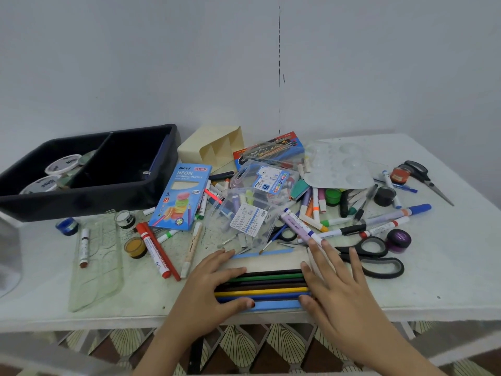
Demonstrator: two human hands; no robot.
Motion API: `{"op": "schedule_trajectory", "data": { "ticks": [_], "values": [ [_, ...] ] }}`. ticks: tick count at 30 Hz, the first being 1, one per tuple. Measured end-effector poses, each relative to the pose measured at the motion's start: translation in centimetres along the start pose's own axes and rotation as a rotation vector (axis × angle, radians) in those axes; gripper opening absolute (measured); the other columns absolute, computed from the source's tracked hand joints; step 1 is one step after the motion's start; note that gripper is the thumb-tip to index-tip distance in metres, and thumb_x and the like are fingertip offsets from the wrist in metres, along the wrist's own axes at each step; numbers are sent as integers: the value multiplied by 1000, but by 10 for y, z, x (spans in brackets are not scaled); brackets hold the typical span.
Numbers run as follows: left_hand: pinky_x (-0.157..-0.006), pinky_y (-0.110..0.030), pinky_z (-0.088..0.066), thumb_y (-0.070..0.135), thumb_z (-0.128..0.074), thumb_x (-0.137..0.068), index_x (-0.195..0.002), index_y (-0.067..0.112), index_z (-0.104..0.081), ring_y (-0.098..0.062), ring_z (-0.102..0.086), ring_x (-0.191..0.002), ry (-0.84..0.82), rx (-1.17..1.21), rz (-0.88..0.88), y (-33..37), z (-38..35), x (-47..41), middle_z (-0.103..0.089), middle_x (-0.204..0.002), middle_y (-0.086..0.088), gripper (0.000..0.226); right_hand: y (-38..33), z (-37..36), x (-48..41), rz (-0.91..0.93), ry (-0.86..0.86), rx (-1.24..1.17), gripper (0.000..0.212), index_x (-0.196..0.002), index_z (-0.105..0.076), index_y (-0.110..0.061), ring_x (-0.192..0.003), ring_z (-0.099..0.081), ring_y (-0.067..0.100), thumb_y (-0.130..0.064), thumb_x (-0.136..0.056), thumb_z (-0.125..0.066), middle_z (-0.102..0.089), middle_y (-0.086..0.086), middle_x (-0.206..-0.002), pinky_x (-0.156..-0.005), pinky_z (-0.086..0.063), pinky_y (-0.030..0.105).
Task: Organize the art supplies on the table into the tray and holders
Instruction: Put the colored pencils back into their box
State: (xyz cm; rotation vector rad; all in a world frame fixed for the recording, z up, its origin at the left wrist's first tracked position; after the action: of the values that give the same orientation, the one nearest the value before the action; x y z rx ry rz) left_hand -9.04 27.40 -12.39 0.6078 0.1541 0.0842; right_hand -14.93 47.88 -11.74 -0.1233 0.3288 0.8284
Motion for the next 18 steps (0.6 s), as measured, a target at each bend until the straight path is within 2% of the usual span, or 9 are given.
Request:
{"op": "schedule_trajectory", "data": {
  "ticks": [3,5,7,10,12,15,18],
  "values": [
    [-109,-17,-13,91,-42,-57,-115,55,-49,14,-11,-135,2,-23,-5,0,0,1,-24,-137,39,68,2,4,-10,-28,-5,-39,64,-103,-71,-21,-137,-28,25,-50,-99,-14,-44,9,-144,-109,-13,53],
    [-109,-17,-14,91,-38,-61,-119,52,-48,14,-11,-135,8,-47,-19,1,1,2,-24,-138,38,71,4,8,-19,-34,9,-95,66,-87,-73,-26,-132,-35,22,-50,-99,-13,-52,6,-137,-111,-11,51],
    [-108,-19,-18,87,-33,-69,-121,44,-55,11,-18,-134,58,-55,-36,1,8,4,-32,-138,32,71,4,14,-29,-20,48,-149,65,-73,-71,-28,-125,-45,21,-48,-99,-16,-59,3,-128,-110,-15,48],
    [-102,-19,-24,78,-32,-79,-114,35,-64,7,-33,-125,181,-57,-34,-4,27,7,-48,-129,22,64,6,26,-49,2,121,-274,55,-77,-71,-24,-106,-54,15,-44,-99,-24,-65,-1,-109,-102,-26,37],
    [-97,-15,-27,65,-40,-82,-110,35,-66,10,-36,-119,235,-66,-10,-12,42,7,-52,-123,22,49,5,30,-66,17,134,-347,43,-81,-70,-22,-92,-54,12,-40,-96,-33,-63,-6,-95,-86,-30,28],
    [-91,-13,-29,51,-44,-83,-110,31,-67,13,-35,-112,278,-125,40,-29,62,7,-54,-117,20,41,-4,28,-98,50,102,-388,35,-82,-69,-22,-75,-54,12,-36,-90,-38,-59,-9,-81,-68,-34,29],
    [-95,-21,-31,29,-58,-84,-109,21,-69,-5,-47,-114,291,-200,110,-52,79,7,-62,-117,7,28,-22,20,-132,60,56,-419,30,-82,-71,-18,-68,-56,18,-31,-86,-45,-60,-3,-74,-63,-40,32]
  ]
}}
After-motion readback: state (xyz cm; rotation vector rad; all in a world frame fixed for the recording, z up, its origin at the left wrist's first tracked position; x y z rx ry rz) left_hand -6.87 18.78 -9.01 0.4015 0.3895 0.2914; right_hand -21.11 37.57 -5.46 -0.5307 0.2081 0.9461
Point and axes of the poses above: each hand's wrist, its own x-axis away from the middle knuckle, its own z-axis out of the back of the hand, y = z × x, the point moved 8 cm from there along -x, towards the middle knuckle
